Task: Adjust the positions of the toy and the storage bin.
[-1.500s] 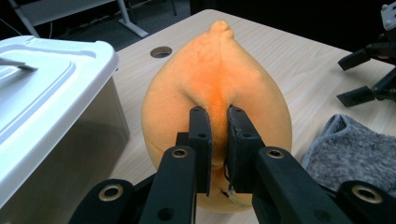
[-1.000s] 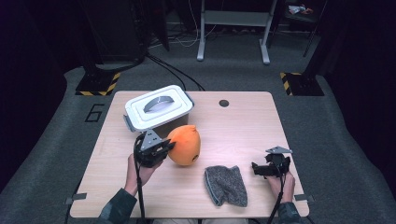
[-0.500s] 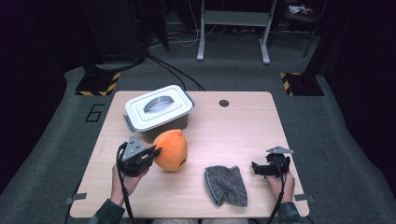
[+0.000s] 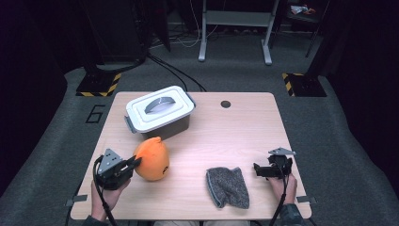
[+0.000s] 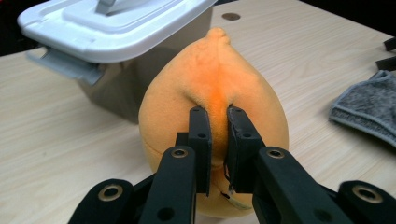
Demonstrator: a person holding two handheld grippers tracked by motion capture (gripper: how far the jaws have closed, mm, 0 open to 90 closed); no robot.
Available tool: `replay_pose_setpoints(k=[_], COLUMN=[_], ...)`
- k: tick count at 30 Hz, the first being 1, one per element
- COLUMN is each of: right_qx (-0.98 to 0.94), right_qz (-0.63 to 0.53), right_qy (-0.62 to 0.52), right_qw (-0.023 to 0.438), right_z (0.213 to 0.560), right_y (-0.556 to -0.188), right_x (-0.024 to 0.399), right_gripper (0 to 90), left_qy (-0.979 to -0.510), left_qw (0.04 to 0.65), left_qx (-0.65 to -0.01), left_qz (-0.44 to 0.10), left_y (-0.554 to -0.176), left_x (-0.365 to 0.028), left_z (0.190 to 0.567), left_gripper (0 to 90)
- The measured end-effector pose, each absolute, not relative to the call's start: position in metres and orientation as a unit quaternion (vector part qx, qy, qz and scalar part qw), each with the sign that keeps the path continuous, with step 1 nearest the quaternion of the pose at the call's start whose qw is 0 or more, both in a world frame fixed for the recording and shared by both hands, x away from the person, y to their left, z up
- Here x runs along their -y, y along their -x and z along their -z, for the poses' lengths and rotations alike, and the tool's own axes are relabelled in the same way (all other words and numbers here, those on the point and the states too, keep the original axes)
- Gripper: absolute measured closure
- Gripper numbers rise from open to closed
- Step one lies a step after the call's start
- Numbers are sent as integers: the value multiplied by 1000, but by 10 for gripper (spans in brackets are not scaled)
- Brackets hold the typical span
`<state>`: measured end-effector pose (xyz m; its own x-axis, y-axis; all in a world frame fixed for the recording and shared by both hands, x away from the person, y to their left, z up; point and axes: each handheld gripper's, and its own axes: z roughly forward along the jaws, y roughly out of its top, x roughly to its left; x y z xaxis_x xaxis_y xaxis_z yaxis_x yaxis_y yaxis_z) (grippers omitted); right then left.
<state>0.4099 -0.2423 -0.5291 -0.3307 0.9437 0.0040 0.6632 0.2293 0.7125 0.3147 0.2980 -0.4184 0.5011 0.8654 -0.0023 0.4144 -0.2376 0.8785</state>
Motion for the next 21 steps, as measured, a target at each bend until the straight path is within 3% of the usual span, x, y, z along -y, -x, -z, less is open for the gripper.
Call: replay_pose_setpoints(k=[13, 21], right_qx=[-751, -751], right_qz=[-317, -317], right_qy=[-535, -535], right_qw=[223, 223], right_z=[529, 529], right_y=[-410, -410], right_x=[242, 242], right_gripper=[0, 0], left_qy=[-715, -699], left_qw=[405, 365], left_qx=[-505, -548], left_qz=[-264, -279], left_y=[-309, -326], left_x=[-333, -357], left_z=[432, 439], left_gripper=[806, 670])
